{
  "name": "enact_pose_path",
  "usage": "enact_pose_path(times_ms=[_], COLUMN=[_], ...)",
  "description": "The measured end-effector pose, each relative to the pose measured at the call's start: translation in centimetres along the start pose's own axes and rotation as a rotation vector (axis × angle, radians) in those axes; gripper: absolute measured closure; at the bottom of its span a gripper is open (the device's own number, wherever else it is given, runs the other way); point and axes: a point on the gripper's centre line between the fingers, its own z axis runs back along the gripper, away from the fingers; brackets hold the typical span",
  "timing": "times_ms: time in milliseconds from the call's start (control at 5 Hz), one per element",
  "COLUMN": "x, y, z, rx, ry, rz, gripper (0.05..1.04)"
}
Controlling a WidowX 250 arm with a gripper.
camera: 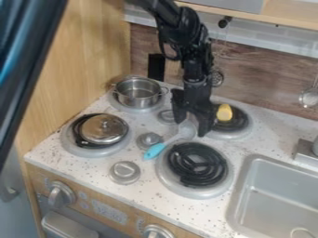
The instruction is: Move the spoon to the bottom right burner
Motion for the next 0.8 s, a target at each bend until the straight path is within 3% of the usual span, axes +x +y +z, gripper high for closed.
enact_pose_path(times_ms=[200,800], x=[0.4,1.3], y=[0.3,3.7], z=[-1.3,-2.5], rx=[-0.003,0.027], ry=[0.023,0.031], rz=[0.002,0.084], gripper=[0.084,0.084])
